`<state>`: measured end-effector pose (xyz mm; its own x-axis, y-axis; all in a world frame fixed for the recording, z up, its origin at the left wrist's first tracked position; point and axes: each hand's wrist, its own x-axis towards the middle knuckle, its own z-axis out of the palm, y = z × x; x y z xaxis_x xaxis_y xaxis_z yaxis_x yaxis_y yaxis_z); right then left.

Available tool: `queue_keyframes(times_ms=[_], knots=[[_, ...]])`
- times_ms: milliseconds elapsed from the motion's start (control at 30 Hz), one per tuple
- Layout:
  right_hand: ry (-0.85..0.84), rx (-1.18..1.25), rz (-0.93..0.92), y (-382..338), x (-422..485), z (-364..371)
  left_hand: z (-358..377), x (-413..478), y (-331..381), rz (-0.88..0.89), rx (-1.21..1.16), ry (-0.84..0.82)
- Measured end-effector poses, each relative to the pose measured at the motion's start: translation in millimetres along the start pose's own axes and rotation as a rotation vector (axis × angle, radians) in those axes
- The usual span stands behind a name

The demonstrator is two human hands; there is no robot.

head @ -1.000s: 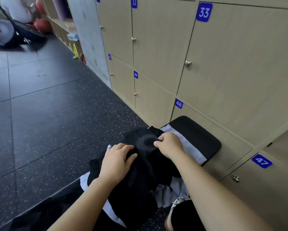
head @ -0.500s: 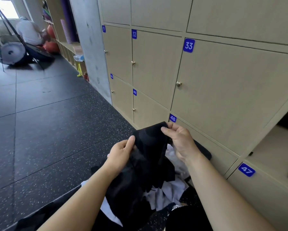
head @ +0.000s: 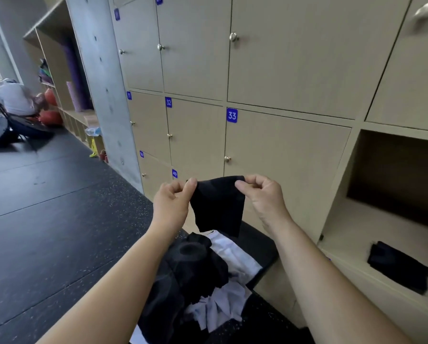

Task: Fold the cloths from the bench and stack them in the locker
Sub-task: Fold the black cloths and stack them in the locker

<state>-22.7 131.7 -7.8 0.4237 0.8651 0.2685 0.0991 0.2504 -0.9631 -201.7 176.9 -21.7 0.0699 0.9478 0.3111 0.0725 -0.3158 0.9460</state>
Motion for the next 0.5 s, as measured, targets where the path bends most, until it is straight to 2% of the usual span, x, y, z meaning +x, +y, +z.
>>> queue_keyframes(times_ms=[133,333,500], knots=[[-0.024,0.097,-0.015,-19,-2,-9,1,-4,22,0.014,-0.077,-0.145],[0.028,0.112,-0.044,-31,-1,-14,11,1,37,-0.026,-0.193,-0.063],[0.058,0.089,-0.052,-34,-2,-20,20,2,41,-0.019,-0.153,-0.083]])
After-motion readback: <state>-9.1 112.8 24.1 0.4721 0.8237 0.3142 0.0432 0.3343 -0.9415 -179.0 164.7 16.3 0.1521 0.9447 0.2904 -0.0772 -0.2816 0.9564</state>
